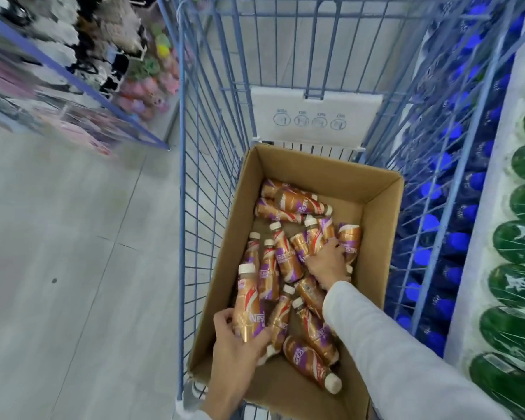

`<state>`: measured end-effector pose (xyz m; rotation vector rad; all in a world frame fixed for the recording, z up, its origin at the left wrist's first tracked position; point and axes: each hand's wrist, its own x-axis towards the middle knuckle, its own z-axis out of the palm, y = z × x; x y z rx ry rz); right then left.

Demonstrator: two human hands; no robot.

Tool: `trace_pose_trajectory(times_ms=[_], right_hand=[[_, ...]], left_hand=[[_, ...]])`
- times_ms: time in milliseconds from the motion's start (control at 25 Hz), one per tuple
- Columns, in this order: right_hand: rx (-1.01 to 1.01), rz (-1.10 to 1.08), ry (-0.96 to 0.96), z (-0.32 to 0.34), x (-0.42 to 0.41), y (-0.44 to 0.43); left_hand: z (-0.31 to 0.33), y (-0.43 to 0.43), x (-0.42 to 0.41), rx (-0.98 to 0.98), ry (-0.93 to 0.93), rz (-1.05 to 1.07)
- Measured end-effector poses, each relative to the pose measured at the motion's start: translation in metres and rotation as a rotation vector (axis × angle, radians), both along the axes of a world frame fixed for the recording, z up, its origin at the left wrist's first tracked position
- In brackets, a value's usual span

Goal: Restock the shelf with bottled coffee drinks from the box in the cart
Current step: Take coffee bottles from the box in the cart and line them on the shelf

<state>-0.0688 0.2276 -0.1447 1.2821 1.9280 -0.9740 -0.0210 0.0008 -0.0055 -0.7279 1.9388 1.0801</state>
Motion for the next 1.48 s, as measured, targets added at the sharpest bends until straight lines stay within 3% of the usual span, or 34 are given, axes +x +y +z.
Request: trace_pose_trajectory(times_ms=[200, 480, 840, 1200, 1480], right_hand=[[-0.122, -0.197, 0.109, 0.040, 0.019, -0.019], [-0.229, -0.424, 0.547, 0.227, 0.092, -0.092], [0.026, -0.698, 0.852, 0.380, 0.191, -0.192], [0.228, -1.017, 0.988, 0.443, 0.310, -0.259], [0.522, -1.318, 1.022, 0.478, 0.459, -0.306]], left_hand=[[0.021, -0.009, 0.006, 0.011, 0.079, -0.037], [0.108, -0.027, -0.003, 0.227, 0.249, -0.207], [0.220, -0.071, 0.026, 0.603, 0.453, -0.583], [0.288, -0.075, 0.114, 0.813, 0.466, -0.968], [0.321, -0.057, 0.257, 0.974, 0.379, -1.349]])
